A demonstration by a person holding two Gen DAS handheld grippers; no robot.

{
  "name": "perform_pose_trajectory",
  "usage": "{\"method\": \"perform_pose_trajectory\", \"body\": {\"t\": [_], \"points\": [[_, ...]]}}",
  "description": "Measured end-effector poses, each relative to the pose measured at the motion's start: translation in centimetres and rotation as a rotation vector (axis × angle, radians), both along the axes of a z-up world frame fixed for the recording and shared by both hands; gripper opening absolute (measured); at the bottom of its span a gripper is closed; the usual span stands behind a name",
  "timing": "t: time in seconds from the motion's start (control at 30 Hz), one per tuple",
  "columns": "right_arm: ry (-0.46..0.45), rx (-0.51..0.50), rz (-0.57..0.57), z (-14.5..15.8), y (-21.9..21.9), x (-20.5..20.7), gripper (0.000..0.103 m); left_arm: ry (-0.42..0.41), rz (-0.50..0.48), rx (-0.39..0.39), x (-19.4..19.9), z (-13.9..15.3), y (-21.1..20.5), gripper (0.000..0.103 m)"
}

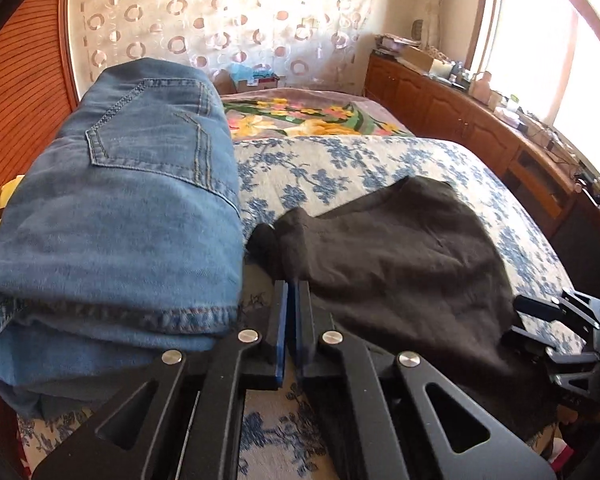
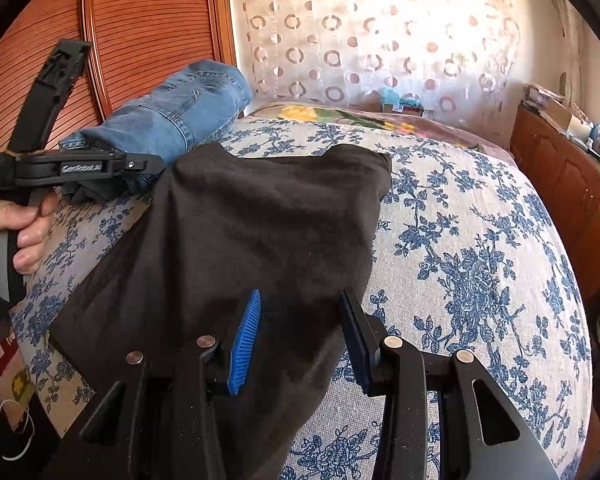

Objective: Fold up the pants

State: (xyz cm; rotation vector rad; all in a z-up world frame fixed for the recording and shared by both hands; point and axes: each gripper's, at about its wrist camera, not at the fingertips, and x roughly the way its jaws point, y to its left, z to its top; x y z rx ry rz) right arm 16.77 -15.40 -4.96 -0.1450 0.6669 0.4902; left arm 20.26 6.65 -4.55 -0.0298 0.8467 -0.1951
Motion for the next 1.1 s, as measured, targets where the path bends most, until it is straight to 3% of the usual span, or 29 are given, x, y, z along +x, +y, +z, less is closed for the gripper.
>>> {"method": "perform_pose_trajectory", "body": {"t": [0.1,0.17,0.27,0.47,1.1], "points": [[0.0,0.0,0.0,0.0,0.0,0.0,0.043,-0.007,-0.033,-0.009,-1.2,0.2,-0.4,0.018],[0.001,0.0,0.0,0.0,0.0,0.0,0.043,-0.015,-0.043,-0.001,-2.2,0.2,-0.8,0.039],[0.001,0.0,-0.001,0.0,0.0,0.0,0.043,-0.023,-0.074,-0.018,-3.6,0.1,-1.4,0.053],[0.002,0.0,0.0,0.0,0.0,0.0,0.043,-0.021,-0.083,0.031,-6.3,-0.8,-3.0,0.056],[-0.012,-0.006,0.002,0.4,-0.2,-0.5,0.043,0.004,-0.063,0.004,-12.5,-2.8,-3.7,0.053]]}}
